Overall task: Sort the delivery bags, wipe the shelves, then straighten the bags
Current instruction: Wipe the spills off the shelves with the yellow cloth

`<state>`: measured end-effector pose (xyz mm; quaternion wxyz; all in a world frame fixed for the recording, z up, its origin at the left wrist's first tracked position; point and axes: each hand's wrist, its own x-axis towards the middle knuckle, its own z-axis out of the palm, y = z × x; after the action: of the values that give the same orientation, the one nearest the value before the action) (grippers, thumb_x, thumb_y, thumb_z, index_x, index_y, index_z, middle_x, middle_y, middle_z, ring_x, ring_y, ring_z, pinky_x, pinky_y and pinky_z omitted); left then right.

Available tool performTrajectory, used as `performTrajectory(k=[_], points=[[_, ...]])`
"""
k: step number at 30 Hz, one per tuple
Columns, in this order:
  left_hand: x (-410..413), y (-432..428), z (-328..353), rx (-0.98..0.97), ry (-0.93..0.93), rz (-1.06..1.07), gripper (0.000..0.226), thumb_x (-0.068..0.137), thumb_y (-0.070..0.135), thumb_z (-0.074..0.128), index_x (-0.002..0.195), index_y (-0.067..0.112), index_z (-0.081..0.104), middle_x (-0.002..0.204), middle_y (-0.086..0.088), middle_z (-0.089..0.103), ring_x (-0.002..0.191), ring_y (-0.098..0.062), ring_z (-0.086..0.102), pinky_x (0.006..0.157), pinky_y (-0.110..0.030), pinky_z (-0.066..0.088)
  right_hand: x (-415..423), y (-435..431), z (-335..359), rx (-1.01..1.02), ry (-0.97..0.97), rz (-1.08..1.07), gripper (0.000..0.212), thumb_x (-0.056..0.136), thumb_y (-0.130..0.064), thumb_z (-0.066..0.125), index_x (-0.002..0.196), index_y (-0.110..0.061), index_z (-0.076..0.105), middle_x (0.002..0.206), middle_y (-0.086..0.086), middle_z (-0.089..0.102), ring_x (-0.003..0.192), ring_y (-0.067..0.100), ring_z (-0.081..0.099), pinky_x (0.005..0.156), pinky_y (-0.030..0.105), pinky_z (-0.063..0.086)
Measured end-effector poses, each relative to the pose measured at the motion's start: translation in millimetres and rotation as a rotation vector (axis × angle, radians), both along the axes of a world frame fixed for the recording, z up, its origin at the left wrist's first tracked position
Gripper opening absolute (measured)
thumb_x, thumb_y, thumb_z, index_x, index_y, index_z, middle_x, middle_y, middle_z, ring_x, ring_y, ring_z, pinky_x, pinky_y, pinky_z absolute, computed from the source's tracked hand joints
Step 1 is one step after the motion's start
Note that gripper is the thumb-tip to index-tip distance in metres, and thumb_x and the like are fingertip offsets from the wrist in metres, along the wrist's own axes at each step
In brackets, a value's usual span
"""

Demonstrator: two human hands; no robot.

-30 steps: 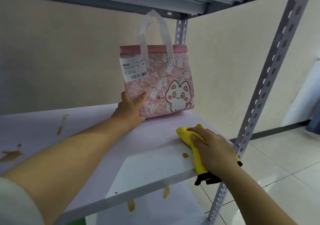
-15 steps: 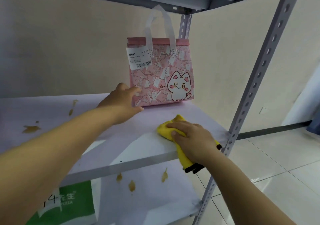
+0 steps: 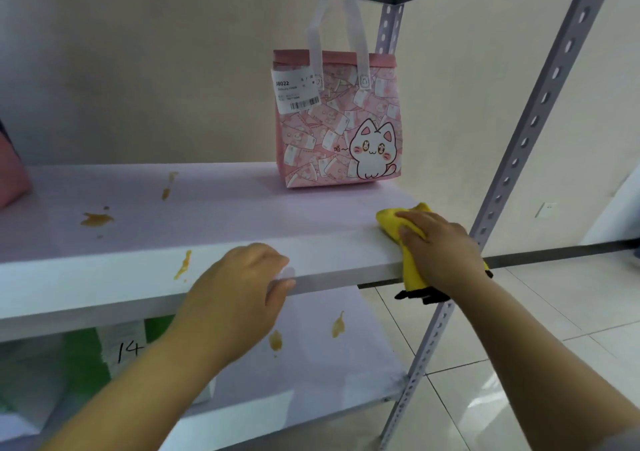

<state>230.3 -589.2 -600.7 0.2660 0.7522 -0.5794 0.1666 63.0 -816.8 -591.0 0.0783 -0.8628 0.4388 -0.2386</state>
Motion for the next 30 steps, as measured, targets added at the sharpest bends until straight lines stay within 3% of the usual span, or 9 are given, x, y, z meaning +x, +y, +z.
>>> performTrajectory(k=[4, 9, 12, 14, 18, 22, 25, 27, 30], points=[[-5.1, -6.1, -13.0, -0.029, -0.109, -0.013, 0.012, 0.075, 0.012, 0.074, 0.085, 0.007, 0.071, 0.081, -0.004, 0.069, 0.072, -0.026, 0.064, 0.065, -0.036, 0.055, 17.7, 14.3, -6.1, -0.115, 0.125, -0.028, 0.036, 0.095, -0.043, 0.034, 0.129, -0.044, 0.045, 0.143, -0.011, 0.042, 0.117, 0.029, 0.045, 0.095, 0.042, 0.033], [-5.7, -8.3, -14.4, -0.064, -0.102, 0.028, 0.006, 0.073, 0.007, 0.073, 0.079, 0.007, 0.071, 0.075, -0.004, 0.068, 0.066, -0.026, 0.063, 0.058, -0.036, 0.055, 21.6, 37.4, -10.4, -0.158, 0.056, 0.293, 0.034, 0.094, -0.044, 0.039, 0.127, -0.047, 0.047, 0.141, -0.017, 0.044, 0.122, 0.024, 0.043, 0.096, 0.04, 0.033], [-7.2, -6.8, -15.7, -0.085, -0.118, 0.028, 0.01, 0.071, 0.001, 0.074, 0.079, 0.006, 0.071, 0.076, -0.005, 0.069, 0.065, -0.027, 0.063, 0.057, -0.036, 0.055, 17.6, 19.0, 0.5, 0.008, 0.043, 0.338, 0.033, 0.092, -0.049, 0.041, 0.124, -0.052, 0.047, 0.14, -0.016, 0.047, 0.121, 0.023, 0.045, 0.096, 0.04, 0.035], [-9.1, -5.7, -17.2, -0.088, -0.136, 0.034, 0.017, 0.066, -0.005, 0.075, 0.079, 0.005, 0.071, 0.076, -0.006, 0.069, 0.064, -0.026, 0.063, 0.056, -0.035, 0.055, 20.2, -2.5, 11.2, 0.108, 0.089, 0.253, 0.034, 0.091, -0.053, 0.038, 0.125, -0.053, 0.045, 0.141, -0.011, 0.045, 0.122, 0.025, 0.044, 0.098, 0.041, 0.036], [-12.5, -5.3, -21.1, -0.111, -0.152, 0.035, 0.026, 0.06, -0.008, 0.078, 0.082, 0.004, 0.072, 0.079, -0.006, 0.071, 0.066, -0.024, 0.065, 0.062, -0.029, 0.054, 46.3, -13.6, 25.5, 0.124, 0.246, 0.186, 0.04, 0.094, -0.049, 0.031, 0.133, -0.045, 0.039, 0.145, -0.006, 0.039, 0.124, 0.03, 0.043, 0.103, 0.045, 0.034], [-15.1, -0.9, -21.1, -0.096, -0.137, 0.038, 0.026, 0.06, -0.006, 0.078, 0.084, 0.002, 0.072, 0.083, -0.01, 0.071, 0.073, -0.028, 0.067, 0.067, -0.033, 0.056, 77.9, 30.9, 18.3, 0.079, 0.269, 0.483, 0.04, 0.094, -0.048, 0.032, 0.134, -0.048, 0.036, 0.15, -0.015, 0.031, 0.131, 0.026, 0.037, 0.104, 0.043, 0.032], [-17.1, 14.3, -22.5, -0.085, -0.139, 0.078, 0.024, 0.072, 0.007, 0.075, 0.095, 0.003, 0.071, 0.097, -0.011, 0.071, 0.097, -0.03, 0.066, 0.086, -0.04, 0.051, 79.8, 50.5, 17.0, 0.046, 0.279, 0.66, 0.041, 0.094, -0.047, 0.036, 0.136, -0.048, 0.034, 0.15, -0.018, 0.029, 0.132, 0.023, 0.036, 0.104, 0.04, 0.03], [-12.7, 30.3, -24.9, -0.116, -0.124, 0.135, 0.027, 0.079, 0.016, 0.069, 0.104, 0.004, 0.069, 0.106, -0.011, 0.069, 0.105, -0.029, 0.063, 0.093, -0.041, 0.045, 74.5, 46.0, 20.4, 0.124, 0.235, 0.668, 0.043, 0.093, -0.049, 0.041, 0.135, -0.051, 0.033, 0.152, -0.017, 0.027, 0.135, 0.019, 0.032, 0.107, 0.038, 0.027], [4.3, 60.4, -26.0, -0.152, -0.114, 0.227, 0.032, 0.085, 0.023, 0.053, 0.104, 0.002, 0.068, 0.104, -0.013, 0.067, 0.1, -0.031, 0.062, 0.092, -0.038, 0.047, 77.4, 41.5, 18.7, 0.095, 0.227, 0.547, 0.042, 0.092, -0.052, 0.039, 0.133, -0.054, 0.032, 0.153, -0.014, 0.022, 0.134, 0.025, 0.033, 0.107, 0.046, 0.029]])
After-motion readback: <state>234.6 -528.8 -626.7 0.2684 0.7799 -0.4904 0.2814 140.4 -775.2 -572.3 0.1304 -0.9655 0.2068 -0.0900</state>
